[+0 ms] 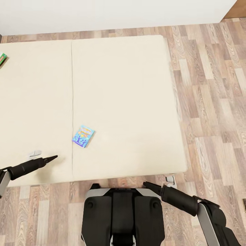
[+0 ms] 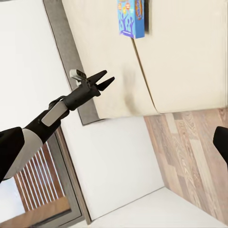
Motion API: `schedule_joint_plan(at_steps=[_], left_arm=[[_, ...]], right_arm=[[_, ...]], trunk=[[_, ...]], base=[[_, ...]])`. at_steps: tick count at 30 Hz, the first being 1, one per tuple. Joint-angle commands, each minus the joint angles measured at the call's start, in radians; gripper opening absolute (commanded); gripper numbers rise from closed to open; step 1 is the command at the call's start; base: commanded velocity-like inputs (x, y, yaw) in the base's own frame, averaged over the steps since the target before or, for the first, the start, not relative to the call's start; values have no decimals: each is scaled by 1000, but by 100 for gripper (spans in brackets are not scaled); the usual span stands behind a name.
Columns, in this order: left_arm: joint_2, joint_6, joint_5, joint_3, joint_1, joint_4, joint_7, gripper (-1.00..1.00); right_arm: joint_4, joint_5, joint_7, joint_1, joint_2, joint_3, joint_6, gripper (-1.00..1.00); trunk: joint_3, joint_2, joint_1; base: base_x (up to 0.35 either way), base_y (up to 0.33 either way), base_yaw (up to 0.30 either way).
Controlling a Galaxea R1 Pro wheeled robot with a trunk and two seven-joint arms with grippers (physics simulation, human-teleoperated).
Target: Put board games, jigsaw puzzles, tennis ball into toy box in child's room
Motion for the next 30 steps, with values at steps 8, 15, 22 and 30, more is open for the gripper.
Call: schedule_joint_plan(at_steps=[8,15,22,30], left_arm=[[0,11,4,1,0,0,-3,100],[1,11,3,1,0,0,-3,100],[0,11,3,2,0,0,-3,100],[-2,18,3,0,0,-1,4,100]], right_arm=[[1,-1,2,0,0,1,5,100],[1,-1,2,0,0,0,5,100],[1,-1,2,0,-1,0,5,100],[1,0,2,0,-1,0,5,100]], trunk=[[-1,-1,1],[-1,-1,1],[-1,-1,1],[-1,-1,1]], base=[[1,-144,0],[0,-11,0],[0,-1,0],[0,0,0]])
